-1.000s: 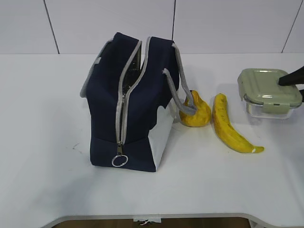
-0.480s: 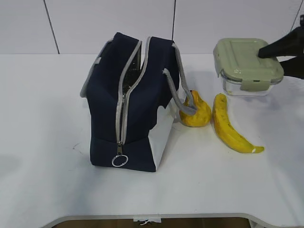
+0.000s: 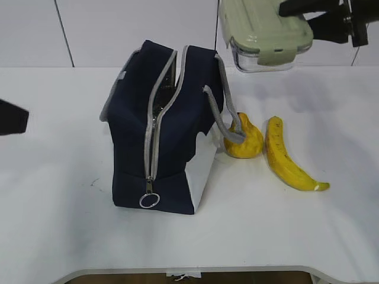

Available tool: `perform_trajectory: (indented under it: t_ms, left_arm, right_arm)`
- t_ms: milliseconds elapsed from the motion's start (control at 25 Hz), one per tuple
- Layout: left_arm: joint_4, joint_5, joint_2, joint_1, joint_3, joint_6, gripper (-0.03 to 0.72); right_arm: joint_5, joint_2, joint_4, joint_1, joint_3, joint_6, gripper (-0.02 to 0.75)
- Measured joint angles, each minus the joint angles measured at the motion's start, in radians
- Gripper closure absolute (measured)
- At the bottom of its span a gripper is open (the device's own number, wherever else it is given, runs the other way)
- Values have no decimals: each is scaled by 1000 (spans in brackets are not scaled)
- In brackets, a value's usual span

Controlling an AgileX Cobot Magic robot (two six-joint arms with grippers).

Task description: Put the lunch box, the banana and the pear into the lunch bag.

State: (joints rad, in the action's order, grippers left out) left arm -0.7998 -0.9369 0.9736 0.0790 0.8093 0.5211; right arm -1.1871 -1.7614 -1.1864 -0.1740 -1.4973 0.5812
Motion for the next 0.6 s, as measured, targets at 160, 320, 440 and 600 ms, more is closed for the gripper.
perform_trajectory:
  t_ms: [160, 320, 440, 600]
  left_arm:
    - [-52, 10, 166, 2, 113, 83, 366]
    - [-71, 15, 305, 4, 222, 104, 288]
    - [-86, 20, 390, 29, 294, 106, 244]
    - [-90, 21, 499, 111, 370, 106, 235]
  right_arm:
    - [-13, 0, 0, 50, -54, -74, 355]
    - [-21, 0, 0, 90, -66, -106, 355]
    - [-15, 0, 0, 116, -66, -116, 355]
    - [34, 0, 0, 145, -66, -125, 355]
